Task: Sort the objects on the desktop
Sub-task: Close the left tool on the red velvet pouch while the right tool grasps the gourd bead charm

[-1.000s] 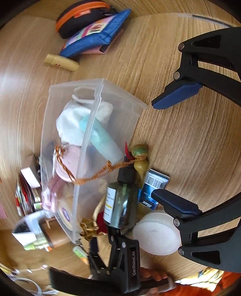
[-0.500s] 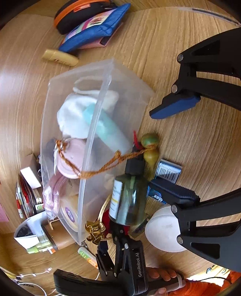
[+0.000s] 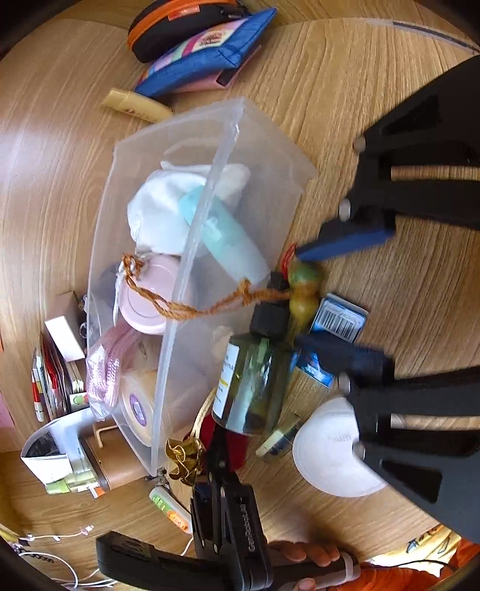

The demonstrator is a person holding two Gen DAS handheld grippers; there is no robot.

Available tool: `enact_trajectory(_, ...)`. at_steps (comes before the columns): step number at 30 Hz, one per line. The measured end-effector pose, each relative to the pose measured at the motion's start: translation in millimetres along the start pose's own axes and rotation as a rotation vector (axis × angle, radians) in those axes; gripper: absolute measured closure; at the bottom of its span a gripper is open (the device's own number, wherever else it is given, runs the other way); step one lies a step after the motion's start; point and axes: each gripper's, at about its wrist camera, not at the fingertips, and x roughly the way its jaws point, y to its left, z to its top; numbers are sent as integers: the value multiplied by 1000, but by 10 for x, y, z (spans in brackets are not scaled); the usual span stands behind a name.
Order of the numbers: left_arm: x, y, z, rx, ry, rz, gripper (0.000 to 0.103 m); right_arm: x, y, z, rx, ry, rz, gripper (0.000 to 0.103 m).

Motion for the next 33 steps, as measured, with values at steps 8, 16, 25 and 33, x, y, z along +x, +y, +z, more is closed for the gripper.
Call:
enact_trajectory(8, -129, 17, -94, 3, -19, -6, 80, -46, -85, -40, 5, 8, -30, 79)
enact_trajectory(16, -86, -99, -84, 49, 12, -16, 80, -65, -198, -113, 30, 61, -30, 85)
enact_trajectory(25, 46, -304, 88, 109, 25, -29, 71, 31, -153, -13, 53, 66, 19, 78)
enact_trajectory(33, 76, -417, 63, 147, 10, -48, 71, 84, -96, 26, 52, 59, 20, 72)
